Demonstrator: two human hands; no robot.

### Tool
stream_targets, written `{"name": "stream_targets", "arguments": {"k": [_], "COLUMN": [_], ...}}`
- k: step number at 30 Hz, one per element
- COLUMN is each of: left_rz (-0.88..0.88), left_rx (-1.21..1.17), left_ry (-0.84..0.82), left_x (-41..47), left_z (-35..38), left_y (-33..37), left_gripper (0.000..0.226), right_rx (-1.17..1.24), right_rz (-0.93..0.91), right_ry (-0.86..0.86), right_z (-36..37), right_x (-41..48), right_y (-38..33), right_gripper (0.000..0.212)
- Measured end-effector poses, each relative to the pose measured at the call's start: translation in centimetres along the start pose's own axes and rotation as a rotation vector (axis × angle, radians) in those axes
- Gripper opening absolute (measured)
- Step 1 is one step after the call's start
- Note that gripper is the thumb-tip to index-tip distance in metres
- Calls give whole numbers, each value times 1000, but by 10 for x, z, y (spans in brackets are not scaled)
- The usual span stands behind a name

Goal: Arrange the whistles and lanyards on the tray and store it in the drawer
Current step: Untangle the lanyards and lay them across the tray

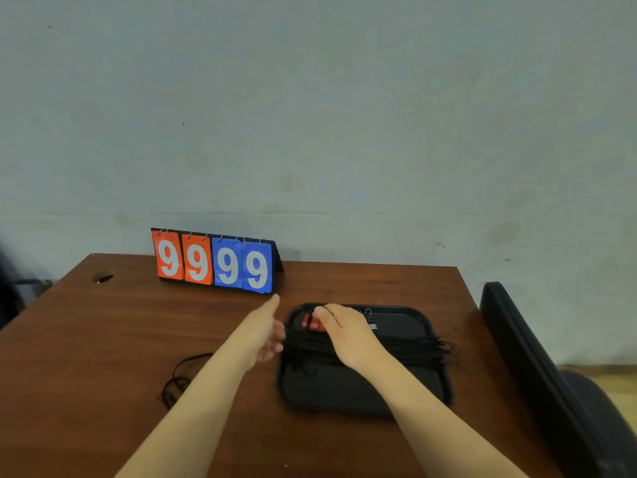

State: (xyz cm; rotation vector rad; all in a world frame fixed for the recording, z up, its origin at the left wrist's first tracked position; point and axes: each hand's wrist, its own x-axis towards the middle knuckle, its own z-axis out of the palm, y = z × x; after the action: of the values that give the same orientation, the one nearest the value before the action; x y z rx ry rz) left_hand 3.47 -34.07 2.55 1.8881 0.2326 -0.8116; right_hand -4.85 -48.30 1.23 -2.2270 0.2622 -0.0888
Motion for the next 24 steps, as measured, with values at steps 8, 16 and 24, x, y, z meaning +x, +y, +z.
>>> {"name": "stream_targets", "arguments": {"k": [8,16,24], "left_rz": [-84,-28,-49], "left_rx": [-827,-1241,-1117], "left_ry": [-567,10,68], "left_x": [-19,15,27], "left_z": [44,8,5], "left_y": [-15,-13,-26], "left_gripper": [54,19,21], "right_rx": [-362,533,953], "right_rz": [-177,114,484], "right_ry": [-205,-41,287], "right_z": [-4,-39,-68], "right_x": [-8,-36,-40], "right_y": [2,67,130], "right_gripper": [43,28,14]}}
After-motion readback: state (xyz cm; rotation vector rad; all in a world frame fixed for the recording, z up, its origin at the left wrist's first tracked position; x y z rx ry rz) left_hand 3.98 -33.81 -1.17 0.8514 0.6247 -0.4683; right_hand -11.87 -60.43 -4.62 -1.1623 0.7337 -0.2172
